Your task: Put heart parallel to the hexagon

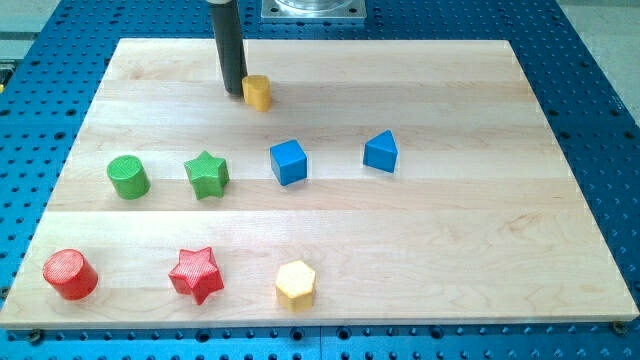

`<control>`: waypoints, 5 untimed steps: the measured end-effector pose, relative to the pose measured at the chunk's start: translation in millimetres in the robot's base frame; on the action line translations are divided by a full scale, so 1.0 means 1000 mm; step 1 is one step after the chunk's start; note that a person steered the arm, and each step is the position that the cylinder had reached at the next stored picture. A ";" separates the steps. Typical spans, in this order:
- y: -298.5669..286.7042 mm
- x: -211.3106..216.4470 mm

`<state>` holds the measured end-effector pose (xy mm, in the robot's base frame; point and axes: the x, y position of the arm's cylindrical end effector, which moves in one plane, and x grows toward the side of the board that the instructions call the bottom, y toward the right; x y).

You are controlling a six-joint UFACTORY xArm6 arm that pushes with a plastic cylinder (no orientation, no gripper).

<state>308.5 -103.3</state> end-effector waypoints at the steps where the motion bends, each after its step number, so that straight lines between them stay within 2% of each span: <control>1: 0.032 0.014; 2: 0.034 0.005; 4: 0.072 0.035; 5: 0.083 0.025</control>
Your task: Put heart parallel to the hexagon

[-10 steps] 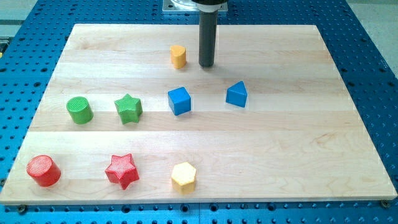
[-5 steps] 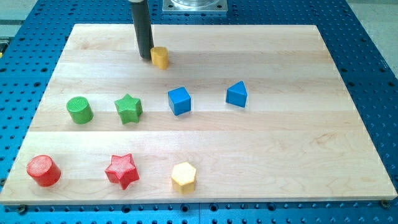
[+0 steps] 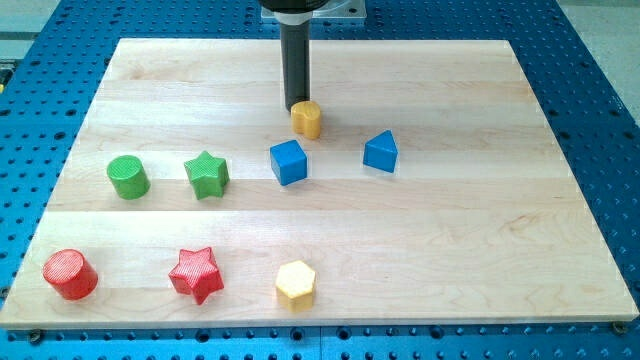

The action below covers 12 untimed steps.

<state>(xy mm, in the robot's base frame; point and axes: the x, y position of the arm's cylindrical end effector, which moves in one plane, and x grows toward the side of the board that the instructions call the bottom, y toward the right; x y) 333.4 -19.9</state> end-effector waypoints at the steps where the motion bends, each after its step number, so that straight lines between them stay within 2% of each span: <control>1: 0.017 0.025; 3: 0.089 0.048; 4: 0.091 0.017; 5: 0.037 0.016; 6: 0.074 0.051; 7: 0.084 0.070; 8: 0.059 0.035; 9: -0.008 0.044; 10: 0.000 0.073; 12: 0.076 0.129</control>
